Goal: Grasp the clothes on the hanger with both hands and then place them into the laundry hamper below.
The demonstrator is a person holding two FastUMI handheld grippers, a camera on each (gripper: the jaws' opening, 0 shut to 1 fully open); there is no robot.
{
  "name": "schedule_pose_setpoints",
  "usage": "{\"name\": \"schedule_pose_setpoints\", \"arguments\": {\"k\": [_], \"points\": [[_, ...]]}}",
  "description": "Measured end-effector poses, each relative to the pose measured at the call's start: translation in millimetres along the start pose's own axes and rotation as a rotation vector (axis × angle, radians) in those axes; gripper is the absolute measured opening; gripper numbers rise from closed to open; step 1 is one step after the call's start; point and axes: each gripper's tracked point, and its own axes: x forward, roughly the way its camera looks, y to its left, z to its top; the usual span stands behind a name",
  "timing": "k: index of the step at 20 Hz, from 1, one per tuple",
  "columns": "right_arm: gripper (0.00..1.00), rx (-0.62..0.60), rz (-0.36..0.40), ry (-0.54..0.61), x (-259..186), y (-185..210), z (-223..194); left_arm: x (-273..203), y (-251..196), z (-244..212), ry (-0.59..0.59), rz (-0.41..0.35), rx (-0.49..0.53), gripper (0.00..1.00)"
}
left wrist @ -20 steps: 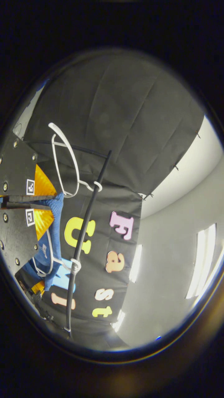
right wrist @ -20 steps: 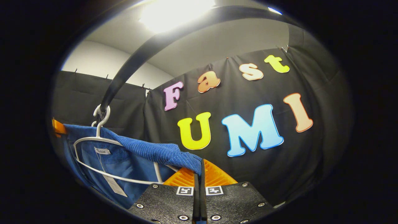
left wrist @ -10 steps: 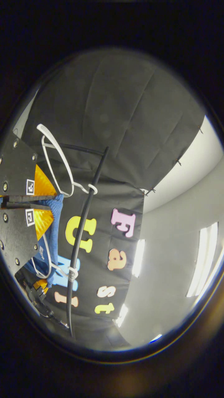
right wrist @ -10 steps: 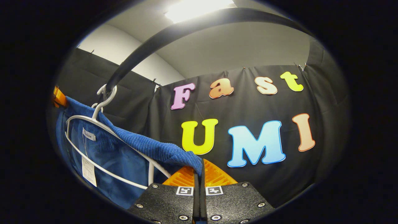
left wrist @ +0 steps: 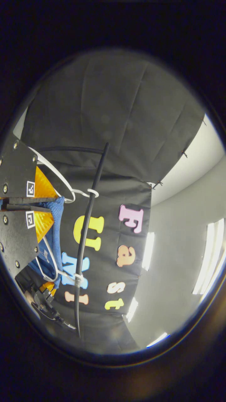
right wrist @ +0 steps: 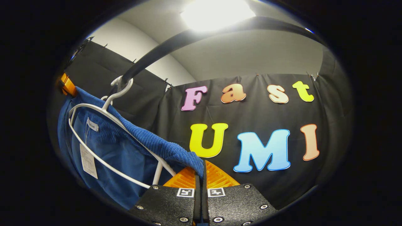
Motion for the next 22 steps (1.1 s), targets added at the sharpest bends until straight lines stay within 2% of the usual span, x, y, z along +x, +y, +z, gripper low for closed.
{"name": "schedule_pose_setpoints", "arguments": {"k": [3,9,11,15,18,22], "points": [[0.01,-0.078,0.011,-0.017,-3.3,8.9,4.0,0.4,3.7,-1.1,0.025,-0.015,0.055,0.01],[0.01,-0.036,0.014,0.010,-13.9,12.6,6.4,4.9,24.4,-27.5,0.074,-0.049,0.119,0.01],[0.01,-0.011,0.007,0.014,-15.8,13.6,7.3,8.1,31.6,-44.7,0.097,-0.055,0.108,0.01],[0.01,0.020,-0.015,0.034,-21.8,11.9,4.8,7.0,33.7,-62.9,0.048,-0.087,0.037,0.01],[0.01,0.032,-0.045,0.050,-25.2,8.3,5.0,11.7,31.5,-89.5,0.061,-0.108,0.006,0.01],[0.01,0.048,-0.092,0.076,-35.7,4.9,2.8,13.1,26.7,-119.0,0.086,-0.132,0.020,0.01]]}}
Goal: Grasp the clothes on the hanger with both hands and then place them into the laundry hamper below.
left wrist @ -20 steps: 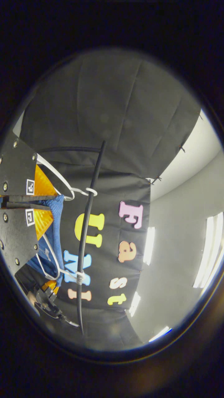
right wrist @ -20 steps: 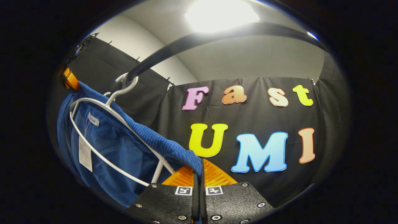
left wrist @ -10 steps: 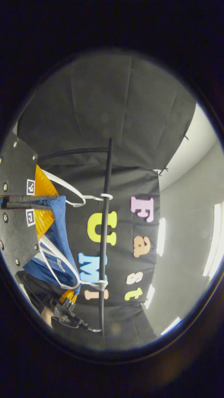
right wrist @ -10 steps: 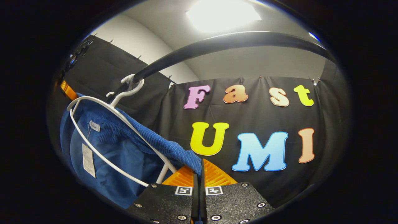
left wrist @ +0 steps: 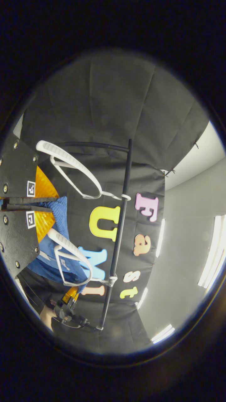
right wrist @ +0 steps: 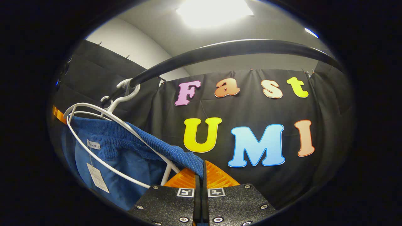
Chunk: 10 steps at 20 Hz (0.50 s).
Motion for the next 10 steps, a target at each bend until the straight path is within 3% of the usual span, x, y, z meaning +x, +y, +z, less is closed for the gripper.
{"name": "schedule_pose_setpoints", "arguments": {"k": [5,10], "points": [[0.01,-0.027,-0.019,0.012,10.1,-18.6,-13.5,23.8,-10.7,-24.7,0.024,0.001,-0.073,0.01],[0.01,-0.076,-0.030,0.017,7.7,-18.3,-19.2,15.8,-20.2,-40.8,0.006,-0.014,-0.155,0.01]]}}
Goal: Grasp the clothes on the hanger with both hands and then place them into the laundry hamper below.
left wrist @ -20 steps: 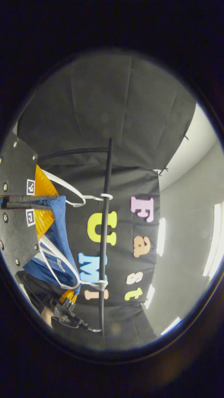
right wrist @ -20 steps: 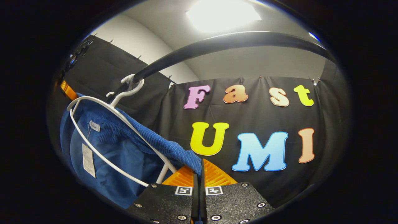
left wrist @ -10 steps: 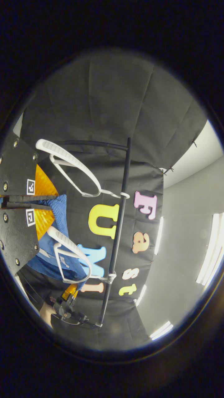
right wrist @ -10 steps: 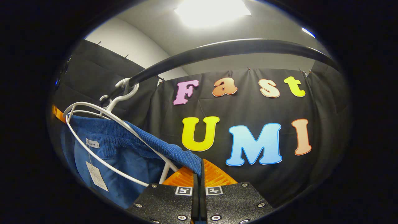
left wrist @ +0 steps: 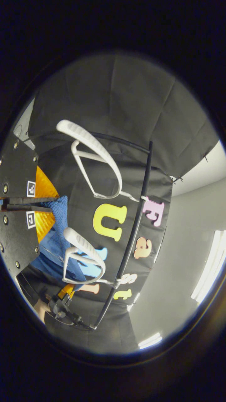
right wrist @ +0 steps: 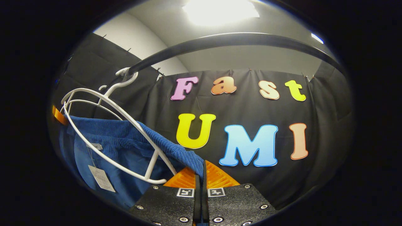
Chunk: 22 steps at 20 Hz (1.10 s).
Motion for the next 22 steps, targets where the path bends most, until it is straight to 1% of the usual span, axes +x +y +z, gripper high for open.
{"name": "schedule_pose_setpoints", "arguments": {"k": [6,10,12,14,17,19,22], "points": [[0.01,0.007,-0.014,0.024,5.6,-0.2,-17.1,2.3,-3.0,-21.1,0.025,0.023,-0.032,0.01],[0.01,0.019,-0.063,0.101,-8.8,-22.8,-51.7,13.6,-17.8,-44.9,0.066,0.025,-0.029,0.01],[0.01,0.067,-0.074,0.142,-14.0,-29.3,-70.3,25.3,-21.0,-55.4,0.086,0.035,-0.020,0.01],[0.01,0.075,-0.081,0.184,-19.6,-37.7,-88.7,27.2,-26.9,-64.4,0.102,0.035,-0.019,0.01],[0.01,0.098,-0.092,0.227,-47.2,-41.1,-99.4,11.8,-40.4,-75.4,0.121,0.029,-0.002,0.01],[0.01,0.131,-0.098,0.252,-60.2,-44.2,-104.7,-0.9,-43.1,-80.5,0.136,0.053,0.043,0.01],[0.01,0.149,-0.097,0.281,-83.9,-43.2,-105.9,-23.3,-53.3,-80.8,0.134,0.055,0.104,0.01]]}}
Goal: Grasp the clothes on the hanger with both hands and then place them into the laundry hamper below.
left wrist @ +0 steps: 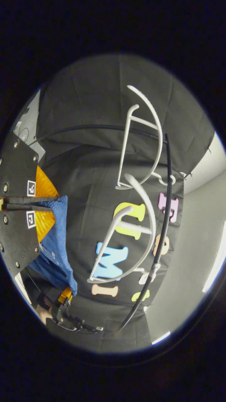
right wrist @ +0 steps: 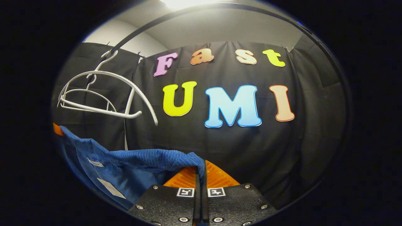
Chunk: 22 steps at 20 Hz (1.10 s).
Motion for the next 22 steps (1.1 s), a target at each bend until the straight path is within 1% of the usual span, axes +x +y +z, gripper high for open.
{"name": "schedule_pose_setpoints", "arguments": {"k": [3,4,5,6,9,10,11,14,16,18,22], "points": [[0.01,0.021,0.007,0.030,-28.3,1.5,0.3,-34.4,-4.2,1.3,-0.013,-0.002,0.007,0.01],[0.01,0.028,0.006,0.034,-37.8,2.5,3.2,-42.8,-5.9,2.9,-0.015,-0.008,-0.002,0.08],[0.01,0.032,0.003,0.032,-47.0,3.5,8.2,-53.4,-8.3,7.0,-0.022,-0.016,-0.014,0.07],[0.01,0.036,0.002,0.032,-55.9,5.9,12.7,-60.5,-9.1,12.2,-0.030,-0.023,-0.019,0.01],[0.01,0.041,0.008,0.040,-81.9,18.6,24.0,-79.1,-7.6,32.7,-0.069,-0.045,-0.023,0.02],[0.01,0.045,0.000,0.040,-88.2,11.1,34.5,-82.0,-6.9,40.2,-0.077,-0.058,-0.026,0.07],[0.01,0.058,-0.008,0.042,-97.7,16.8,39.0,-87.6,-2.3,42.7,-0.078,-0.067,-0.029,0.01],[0.01,0.110,-0.024,0.065,-128.8,41.0,45.9,-103.3,-1.2,48.5,-0.073,-0.126,-0.006,0.02],[0.01,0.120,-0.042,0.092,-148.8,58.6,42.4,-108.0,2.3,39.5,-0.041,-0.165,0.038,0.02],[0.01,0.119,-0.068,0.140,-171.0,75.7,31.3,-113.6,7.2,21.0,0.010,-0.206,0.066,0.02],[0.01,0.117,-0.137,0.227,-222.1,107.5,8.0,-122.8,10.8,-28.2,0.114,-0.310,0.035,0.02]]}}
